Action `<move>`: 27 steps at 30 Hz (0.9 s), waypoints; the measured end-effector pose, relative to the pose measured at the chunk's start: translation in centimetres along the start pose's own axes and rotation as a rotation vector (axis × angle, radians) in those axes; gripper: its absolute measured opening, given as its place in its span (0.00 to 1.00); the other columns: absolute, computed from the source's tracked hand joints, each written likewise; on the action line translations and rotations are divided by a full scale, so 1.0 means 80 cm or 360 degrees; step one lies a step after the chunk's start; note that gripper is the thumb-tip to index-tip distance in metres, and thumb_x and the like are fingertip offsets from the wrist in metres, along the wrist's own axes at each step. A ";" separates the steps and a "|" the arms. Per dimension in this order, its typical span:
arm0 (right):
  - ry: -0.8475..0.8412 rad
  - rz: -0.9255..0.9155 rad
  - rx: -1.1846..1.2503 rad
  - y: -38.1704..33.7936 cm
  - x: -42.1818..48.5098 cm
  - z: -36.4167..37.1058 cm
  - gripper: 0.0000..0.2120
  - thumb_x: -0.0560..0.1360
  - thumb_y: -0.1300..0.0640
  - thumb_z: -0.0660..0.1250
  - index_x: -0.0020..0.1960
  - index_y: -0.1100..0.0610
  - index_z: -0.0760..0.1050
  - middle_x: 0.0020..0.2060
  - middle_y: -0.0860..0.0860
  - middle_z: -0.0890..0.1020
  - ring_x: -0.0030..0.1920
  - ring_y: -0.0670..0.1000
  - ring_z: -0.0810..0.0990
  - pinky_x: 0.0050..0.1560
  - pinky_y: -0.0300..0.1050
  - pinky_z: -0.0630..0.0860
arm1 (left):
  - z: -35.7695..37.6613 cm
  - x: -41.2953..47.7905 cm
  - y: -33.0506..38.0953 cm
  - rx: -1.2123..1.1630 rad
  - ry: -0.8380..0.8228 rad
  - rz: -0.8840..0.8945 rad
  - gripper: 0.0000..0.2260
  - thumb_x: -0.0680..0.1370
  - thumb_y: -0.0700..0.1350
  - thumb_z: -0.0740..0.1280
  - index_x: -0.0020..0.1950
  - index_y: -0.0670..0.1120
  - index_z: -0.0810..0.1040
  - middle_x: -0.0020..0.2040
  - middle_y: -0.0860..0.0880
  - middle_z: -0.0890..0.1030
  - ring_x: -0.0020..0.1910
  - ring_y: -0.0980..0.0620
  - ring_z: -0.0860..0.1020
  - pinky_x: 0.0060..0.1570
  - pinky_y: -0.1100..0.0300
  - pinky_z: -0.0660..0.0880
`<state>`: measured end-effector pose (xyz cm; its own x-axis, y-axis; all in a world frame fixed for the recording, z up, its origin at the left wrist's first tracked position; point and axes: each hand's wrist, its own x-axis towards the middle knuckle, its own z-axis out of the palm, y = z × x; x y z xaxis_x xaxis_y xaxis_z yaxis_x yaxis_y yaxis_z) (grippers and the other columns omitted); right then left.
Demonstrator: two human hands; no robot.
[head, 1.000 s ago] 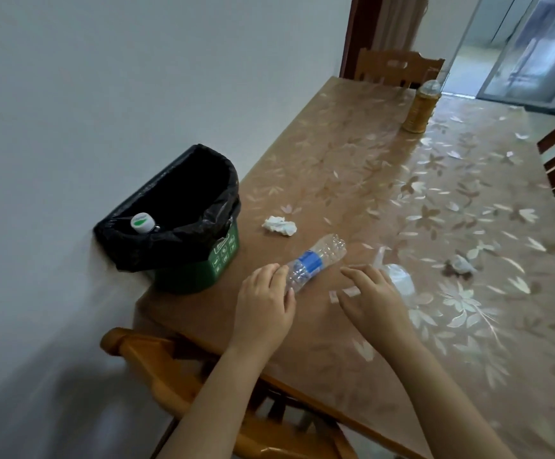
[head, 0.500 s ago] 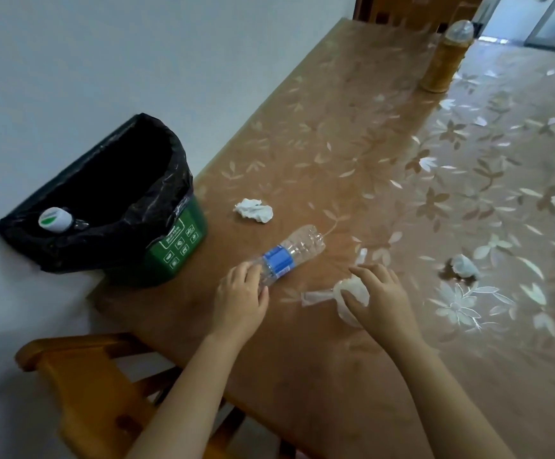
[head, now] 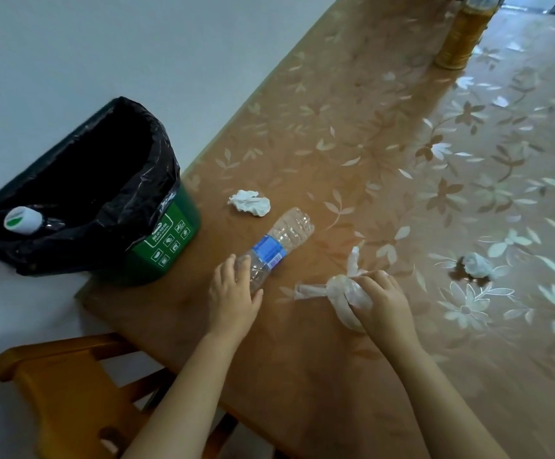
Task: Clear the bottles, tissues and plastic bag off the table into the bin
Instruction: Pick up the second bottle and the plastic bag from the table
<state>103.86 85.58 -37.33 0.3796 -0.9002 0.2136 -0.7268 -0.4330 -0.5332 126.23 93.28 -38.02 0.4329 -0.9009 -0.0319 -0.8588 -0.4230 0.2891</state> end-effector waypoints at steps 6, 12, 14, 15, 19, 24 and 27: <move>0.0002 0.0125 0.0178 -0.009 0.001 -0.001 0.08 0.63 0.73 0.71 0.34 0.65 0.74 0.30 0.58 0.77 0.33 0.60 0.75 0.33 0.49 0.72 | 0.001 -0.001 -0.011 -0.0297 0.0007 -0.0091 0.31 0.69 0.42 0.72 0.68 0.45 0.63 0.60 0.38 0.68 0.55 0.42 0.71 0.53 0.48 0.73; 0.0082 0.0302 0.0500 -0.024 -0.001 -0.013 0.14 0.70 0.64 0.70 0.31 0.58 0.67 0.27 0.46 0.67 0.29 0.51 0.68 0.32 0.35 0.67 | 0.005 -0.018 -0.013 -0.0576 0.0058 -0.0249 0.33 0.68 0.42 0.73 0.69 0.49 0.62 0.57 0.42 0.67 0.50 0.45 0.73 0.50 0.54 0.75; 0.0075 0.0343 0.0609 -0.027 -0.002 -0.014 0.12 0.71 0.62 0.69 0.32 0.60 0.69 0.28 0.50 0.71 0.30 0.52 0.70 0.34 0.36 0.68 | 0.003 -0.026 -0.011 -0.0621 0.0110 -0.0247 0.33 0.66 0.41 0.74 0.68 0.49 0.64 0.55 0.43 0.67 0.49 0.45 0.74 0.49 0.56 0.73; 0.0061 0.0365 0.0656 -0.030 -0.002 -0.014 0.09 0.71 0.61 0.68 0.34 0.61 0.72 0.29 0.53 0.73 0.32 0.53 0.72 0.35 0.37 0.69 | 0.000 -0.031 -0.009 -0.0629 0.0141 -0.0237 0.33 0.66 0.41 0.74 0.68 0.48 0.65 0.54 0.43 0.68 0.48 0.45 0.74 0.49 0.56 0.74; 0.0079 0.0331 0.0769 -0.045 0.001 -0.018 0.05 0.72 0.61 0.68 0.38 0.56 0.75 0.31 0.50 0.75 0.34 0.48 0.74 0.36 0.30 0.69 | -0.020 -0.050 0.000 -0.0677 0.0285 -0.0203 0.33 0.65 0.40 0.74 0.67 0.48 0.66 0.55 0.42 0.69 0.50 0.45 0.74 0.48 0.55 0.75; 0.0066 0.0171 0.0786 -0.071 0.009 -0.021 0.03 0.71 0.62 0.68 0.39 0.58 0.76 0.32 0.52 0.76 0.34 0.48 0.74 0.35 0.29 0.68 | -0.070 -0.079 0.009 -0.0686 0.0507 -0.0110 0.33 0.66 0.42 0.74 0.68 0.50 0.65 0.58 0.43 0.69 0.51 0.49 0.73 0.46 0.58 0.75; 0.0093 0.0083 0.0783 -0.090 0.017 -0.026 0.05 0.71 0.62 0.68 0.38 0.61 0.74 0.32 0.56 0.76 0.34 0.53 0.74 0.35 0.32 0.67 | -0.106 -0.094 0.009 -0.0668 0.0641 -0.0036 0.34 0.66 0.42 0.74 0.69 0.50 0.64 0.59 0.41 0.70 0.52 0.49 0.73 0.45 0.55 0.79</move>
<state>108.47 87.36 -31.49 0.3068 -0.9273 0.2146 -0.3822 -0.3266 -0.8645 124.69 100.59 -29.49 0.5906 -0.7491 0.3001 -0.7014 -0.2926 0.6499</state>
